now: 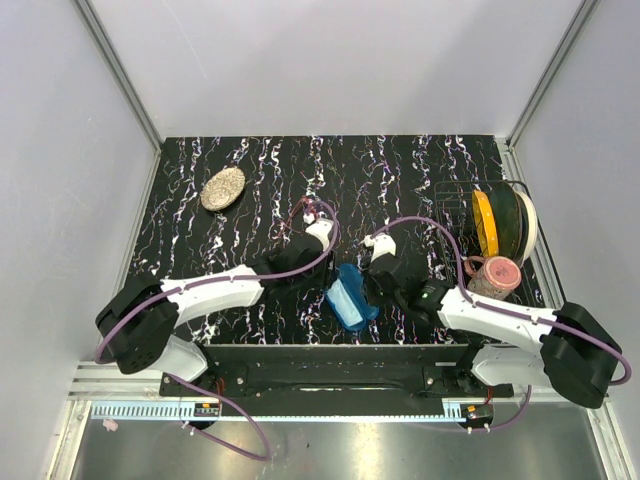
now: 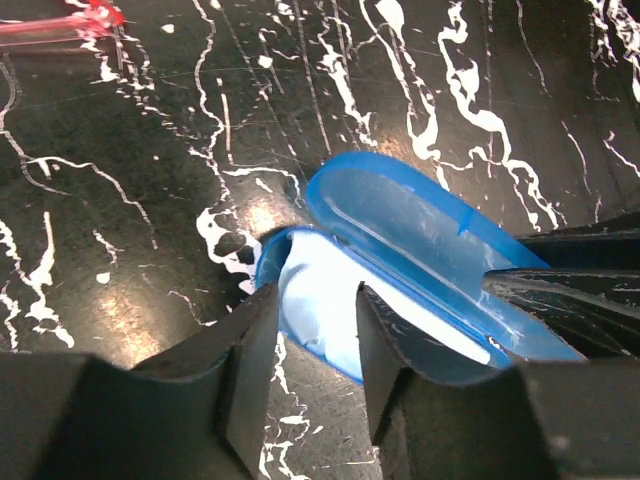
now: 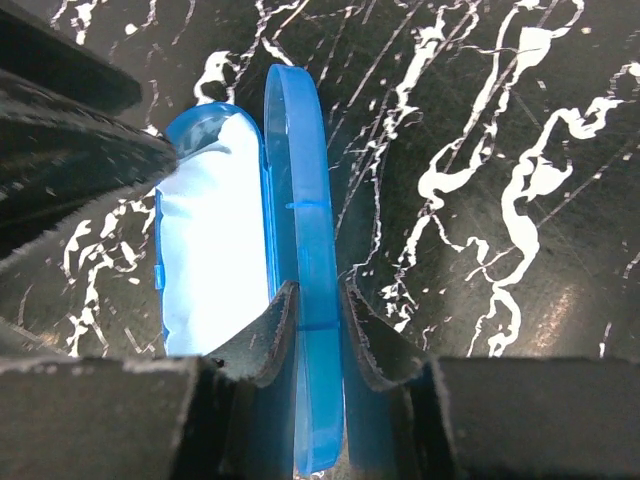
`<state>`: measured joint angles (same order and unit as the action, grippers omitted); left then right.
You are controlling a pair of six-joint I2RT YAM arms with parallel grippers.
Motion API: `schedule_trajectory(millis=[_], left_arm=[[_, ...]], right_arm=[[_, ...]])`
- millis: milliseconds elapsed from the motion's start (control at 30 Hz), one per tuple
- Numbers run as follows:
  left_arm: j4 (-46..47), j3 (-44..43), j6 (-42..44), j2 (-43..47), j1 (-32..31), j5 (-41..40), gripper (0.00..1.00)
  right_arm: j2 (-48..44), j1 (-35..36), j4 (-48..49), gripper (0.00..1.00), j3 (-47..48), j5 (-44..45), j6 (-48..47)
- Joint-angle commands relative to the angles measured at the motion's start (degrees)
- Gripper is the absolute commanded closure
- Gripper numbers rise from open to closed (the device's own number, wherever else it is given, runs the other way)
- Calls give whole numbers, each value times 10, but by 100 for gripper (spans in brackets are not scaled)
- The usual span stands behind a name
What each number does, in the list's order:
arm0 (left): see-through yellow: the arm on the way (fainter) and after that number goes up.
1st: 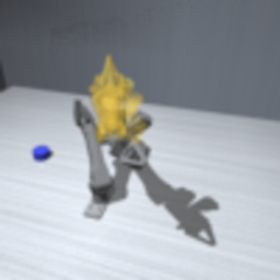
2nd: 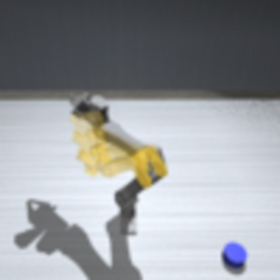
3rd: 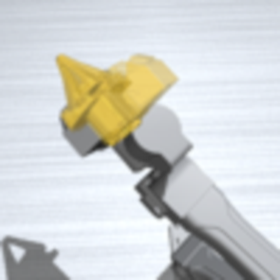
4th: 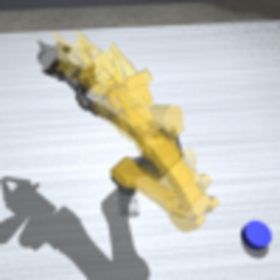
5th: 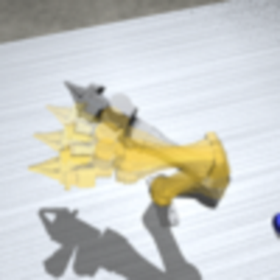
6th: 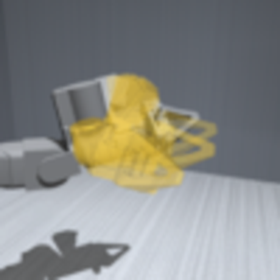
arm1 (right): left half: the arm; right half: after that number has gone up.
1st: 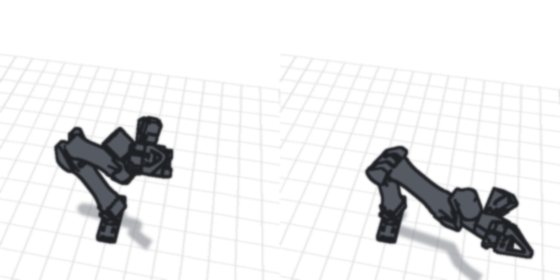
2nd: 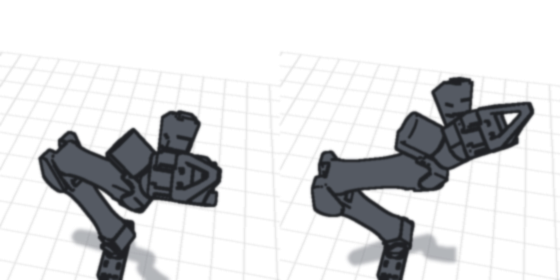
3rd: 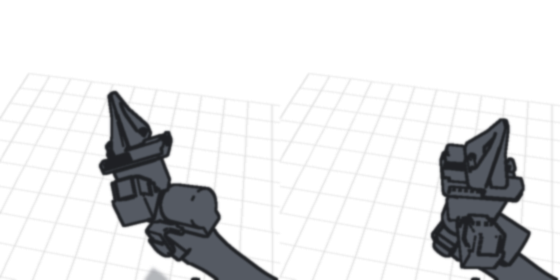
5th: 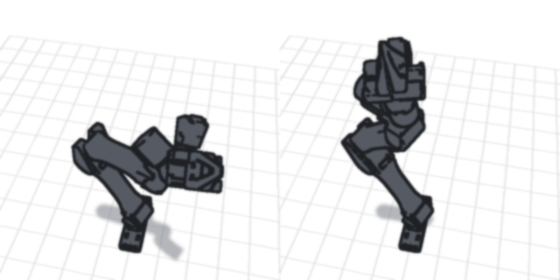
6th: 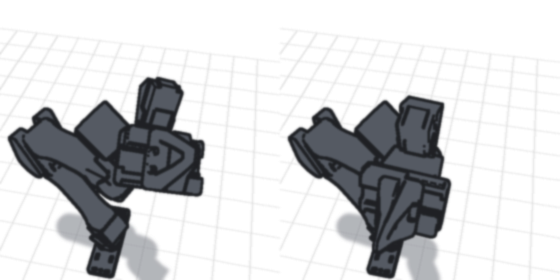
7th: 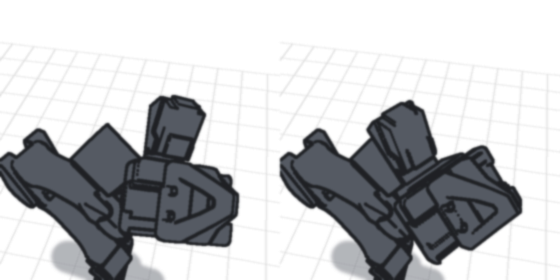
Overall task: Organize the sunglasses
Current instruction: Adjust the sunglasses case at the center of the board, then place the glasses cleaning cloth in the sunglasses case.
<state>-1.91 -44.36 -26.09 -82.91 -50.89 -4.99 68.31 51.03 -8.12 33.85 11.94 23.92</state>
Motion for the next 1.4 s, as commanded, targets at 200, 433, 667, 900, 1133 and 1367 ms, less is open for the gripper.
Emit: schedule_trajectory(millis=[200, 433, 667, 900, 1133, 1367], left_arm=[[-49, -64, -137, 5, 2, -4, 81], [-42, -103, -157, -65, 2, 41, 90], [-100, -166, -168, -133, 3, 25, 99], [-143, -210, -181, -168, 2, -11, 99], [-157, -239, -175, -205, 2, -34, 99], [-163, -252, -176, -231, 2, -61, 99]], right_arm=[[19, 49, 23, 100, 10, 224, 66], [58, 77, -1, 100, 34, 280, 97], [75, 89, -30, 100, 50, 306, 128], [73, 93, -27, 100, 47, 305, 130], [67, 94, -21, 100, 41, 299, 134], [66, 93, -19, 100, 37, 290, 141]])
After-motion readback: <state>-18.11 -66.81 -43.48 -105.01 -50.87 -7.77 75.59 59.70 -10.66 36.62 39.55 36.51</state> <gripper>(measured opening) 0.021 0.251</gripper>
